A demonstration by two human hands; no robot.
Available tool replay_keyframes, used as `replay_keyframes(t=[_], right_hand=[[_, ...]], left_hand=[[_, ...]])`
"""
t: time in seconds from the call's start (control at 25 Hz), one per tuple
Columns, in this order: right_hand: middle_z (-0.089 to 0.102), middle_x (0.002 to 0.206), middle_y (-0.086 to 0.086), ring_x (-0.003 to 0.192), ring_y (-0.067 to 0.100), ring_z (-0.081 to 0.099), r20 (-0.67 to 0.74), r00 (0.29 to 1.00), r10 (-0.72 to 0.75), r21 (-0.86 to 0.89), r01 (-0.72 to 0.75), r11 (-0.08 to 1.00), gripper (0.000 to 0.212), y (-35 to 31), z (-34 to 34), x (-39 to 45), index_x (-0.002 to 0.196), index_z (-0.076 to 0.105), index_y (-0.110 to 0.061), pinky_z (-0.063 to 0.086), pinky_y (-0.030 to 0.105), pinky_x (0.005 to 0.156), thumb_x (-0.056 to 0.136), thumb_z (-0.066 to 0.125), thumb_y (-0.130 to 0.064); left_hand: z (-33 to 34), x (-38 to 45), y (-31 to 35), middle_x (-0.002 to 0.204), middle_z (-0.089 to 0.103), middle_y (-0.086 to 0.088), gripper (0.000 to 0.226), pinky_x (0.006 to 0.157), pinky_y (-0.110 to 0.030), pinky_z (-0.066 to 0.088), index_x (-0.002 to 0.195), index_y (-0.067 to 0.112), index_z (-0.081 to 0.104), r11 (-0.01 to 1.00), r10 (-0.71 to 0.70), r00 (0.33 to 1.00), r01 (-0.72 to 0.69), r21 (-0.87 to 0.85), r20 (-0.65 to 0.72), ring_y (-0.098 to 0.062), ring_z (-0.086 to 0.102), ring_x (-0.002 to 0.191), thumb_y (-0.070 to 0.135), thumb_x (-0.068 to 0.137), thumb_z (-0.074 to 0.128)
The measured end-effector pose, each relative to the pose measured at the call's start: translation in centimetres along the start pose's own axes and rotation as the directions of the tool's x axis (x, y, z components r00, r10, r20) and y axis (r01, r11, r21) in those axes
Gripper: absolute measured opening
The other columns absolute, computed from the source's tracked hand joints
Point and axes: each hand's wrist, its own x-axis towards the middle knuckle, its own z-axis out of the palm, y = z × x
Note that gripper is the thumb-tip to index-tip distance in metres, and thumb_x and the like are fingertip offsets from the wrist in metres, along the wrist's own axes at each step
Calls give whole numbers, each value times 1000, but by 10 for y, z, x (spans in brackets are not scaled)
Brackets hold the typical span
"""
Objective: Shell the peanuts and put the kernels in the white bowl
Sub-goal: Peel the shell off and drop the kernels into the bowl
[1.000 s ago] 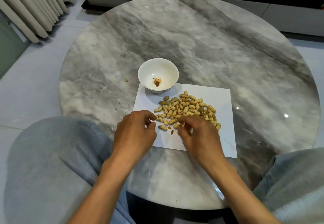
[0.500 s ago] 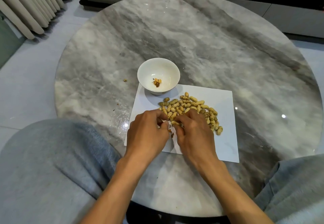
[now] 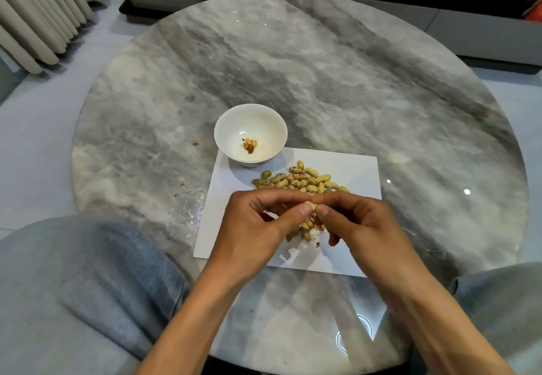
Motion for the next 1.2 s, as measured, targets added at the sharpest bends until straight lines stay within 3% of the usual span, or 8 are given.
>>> replay_keyframes(t=[0.16, 0.32, 0.56, 0.76, 0.84, 0.96, 1.08, 1.2], right_hand=[[73, 87, 16, 72, 17, 65, -71, 993, 97, 292, -72, 954, 12, 6, 1, 4, 96, 77, -8, 54, 24, 66, 87, 69, -5], [74, 88, 16, 77, 21, 68, -72, 993, 96, 337, -66, 939, 25, 11, 11, 6, 100, 75, -5, 53, 29, 68, 80, 73, -18], [77, 91, 5, 79, 15, 69, -158, 987, 34, 312, 17, 950, 14, 14, 19, 6, 93, 78, -15, 55, 25, 70, 80, 71, -18], [76, 103, 13, 99, 32, 71, -100, 993, 70, 385, -26, 922, 20, 15, 21, 7, 103, 78, -10, 54, 45, 91, 94, 60, -12], [76, 105, 16, 104, 33, 71, -63, 993, 95, 434, -58, 899, 21, 15, 23, 6, 106, 76, -7, 54, 42, 94, 94, 59, -14], [75, 105, 18, 102, 29, 72, -11, 991, 133, 504, -109, 857, 25, 13, 22, 5, 106, 75, -4, 58, 33, 89, 89, 60, -16], [74, 94, 18, 82, 21, 70, 13, 984, 178, 569, -153, 808, 24, 14, 20, 7, 96, 78, -5, 60, 28, 76, 84, 63, -18], [69, 77, 15, 68, 18, 66, -3, 982, 189, 558, -155, 815, 19, 18, 22, 5, 86, 79, -9, 59, 27, 69, 80, 66, -21]], left_hand=[[4, 2, -2, 77, 74, -9, 11, 53, -21, 46, 80, 14, 80, 930, -261, 965, 259, -263, 25, -16, 63, 67, 3, 80, 76], [7, 0, -4, 77, 70, -15, 12, 49, -20, 42, 91, 2, 77, 861, -308, 948, 315, -399, 85, -15, 59, 61, 3, 81, 70], [7, 1, -3, 79, 73, -11, 11, 51, -21, 44, 84, 13, 78, 895, -252, 968, 230, -382, -10, -12, 60, 62, 10, 73, 77], [10, -2, 1, 69, 68, 1, 24, 51, -15, 47, 96, 15, 75, 948, -132, 988, 103, -301, -76, -5, 59, 56, -3, 79, 76], [11, -1, -1, 67, 63, 5, 29, 54, -16, 48, 96, 23, 77, 974, -69, 993, 46, -221, -93, -6, 57, 61, -1, 79, 77], [11, 0, -4, 68, 64, 8, 30, 59, -21, 52, 93, 28, 79, 993, 21, 995, -33, -114, -102, -7, 59, 65, 1, 80, 78], [11, -1, -3, 82, 75, 3, 26, 64, -29, 58, 91, 29, 80, 994, 42, 995, -50, -98, -88, -21, 67, 76, 5, 82, 77], [10, 1, -5, 83, 77, 0, 21, 60, -20, 51, 89, 25, 80, 991, -7, 995, -6, -135, -98, -15, 68, 73, 5, 83, 75]])
